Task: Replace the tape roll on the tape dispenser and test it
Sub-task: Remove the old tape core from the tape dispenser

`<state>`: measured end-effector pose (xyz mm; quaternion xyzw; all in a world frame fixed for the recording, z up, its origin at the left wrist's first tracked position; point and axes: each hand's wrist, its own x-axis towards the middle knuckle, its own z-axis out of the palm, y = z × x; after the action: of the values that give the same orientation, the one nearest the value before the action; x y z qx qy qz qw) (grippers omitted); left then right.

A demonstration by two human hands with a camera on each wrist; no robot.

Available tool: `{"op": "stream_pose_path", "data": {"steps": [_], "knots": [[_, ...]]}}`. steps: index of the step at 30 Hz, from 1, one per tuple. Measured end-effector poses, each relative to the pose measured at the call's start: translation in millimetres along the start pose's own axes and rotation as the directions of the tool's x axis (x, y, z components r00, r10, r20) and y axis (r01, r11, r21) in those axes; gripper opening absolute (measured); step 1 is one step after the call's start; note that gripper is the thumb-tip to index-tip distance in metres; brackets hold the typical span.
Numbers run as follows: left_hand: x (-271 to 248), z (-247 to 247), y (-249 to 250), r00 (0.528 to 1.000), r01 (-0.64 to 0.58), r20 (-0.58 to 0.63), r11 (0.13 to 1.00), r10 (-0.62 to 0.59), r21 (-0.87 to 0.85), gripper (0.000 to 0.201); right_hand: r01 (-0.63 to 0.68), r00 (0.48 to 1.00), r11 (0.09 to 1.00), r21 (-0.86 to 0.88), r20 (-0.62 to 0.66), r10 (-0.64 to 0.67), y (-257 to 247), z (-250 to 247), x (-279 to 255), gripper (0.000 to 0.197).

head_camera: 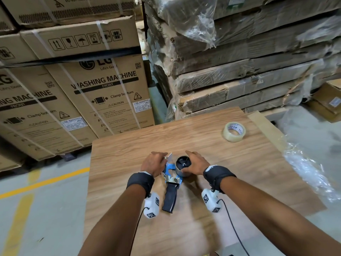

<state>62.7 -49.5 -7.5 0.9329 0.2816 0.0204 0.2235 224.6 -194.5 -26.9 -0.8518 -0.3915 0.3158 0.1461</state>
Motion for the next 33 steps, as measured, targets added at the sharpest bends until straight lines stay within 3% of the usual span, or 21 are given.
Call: {"op": "stream_pose_path", "data": {"steps": [3, 6, 10, 14, 19, 26, 30, 33], "knots": [[10, 4, 5, 0.989, 0.051, 0.139, 0.999, -0.051, 0.005, 0.025, -0.028, 0.999, 0.999, 0.020, 0.033, 0.027, 1, -2, 3, 0.094], [12, 6, 6, 0.983, 0.114, 0.144, 0.993, -0.111, -0.010, 0.026, -0.005, 0.995, 0.998, 0.065, 0.095, -0.001, 4, -7, 5, 0.077], [8, 7, 5, 0.983, 0.161, 0.094, 0.987, -0.158, -0.024, 0.024, 0.041, 0.988, 0.996, 0.076, 0.145, -0.052, 4, -15, 8, 0.080], [1, 4, 5, 0.969, 0.194, 0.165, 0.980, -0.183, -0.054, 0.015, 0.093, 0.983, 0.992, 0.088, 0.151, -0.105, 8, -22, 13, 0.079], [-9, 8, 12, 0.956, 0.254, 0.178, 0.963, -0.235, -0.090, 0.028, 0.082, 0.976, 0.992, 0.097, 0.194, -0.100, 20, -23, 16, 0.087], [-12, 14, 23, 0.938, 0.256, 0.254, 0.965, -0.236, -0.051, 0.031, 0.095, 0.977, 0.984, 0.148, 0.178, -0.121, 44, -20, 10, 0.078], [0, 17, 29, 0.935, 0.326, 0.168, 0.943, -0.312, -0.066, 0.053, 0.086, 0.975, 0.979, 0.185, 0.186, -0.121, 47, -22, 7, 0.074], [10, 22, 44, 0.952, 0.278, 0.161, 0.955, -0.260, -0.106, 0.051, 0.042, 0.981, 0.973, 0.225, 0.173, -0.082, 50, -16, 6, 0.066]]}}
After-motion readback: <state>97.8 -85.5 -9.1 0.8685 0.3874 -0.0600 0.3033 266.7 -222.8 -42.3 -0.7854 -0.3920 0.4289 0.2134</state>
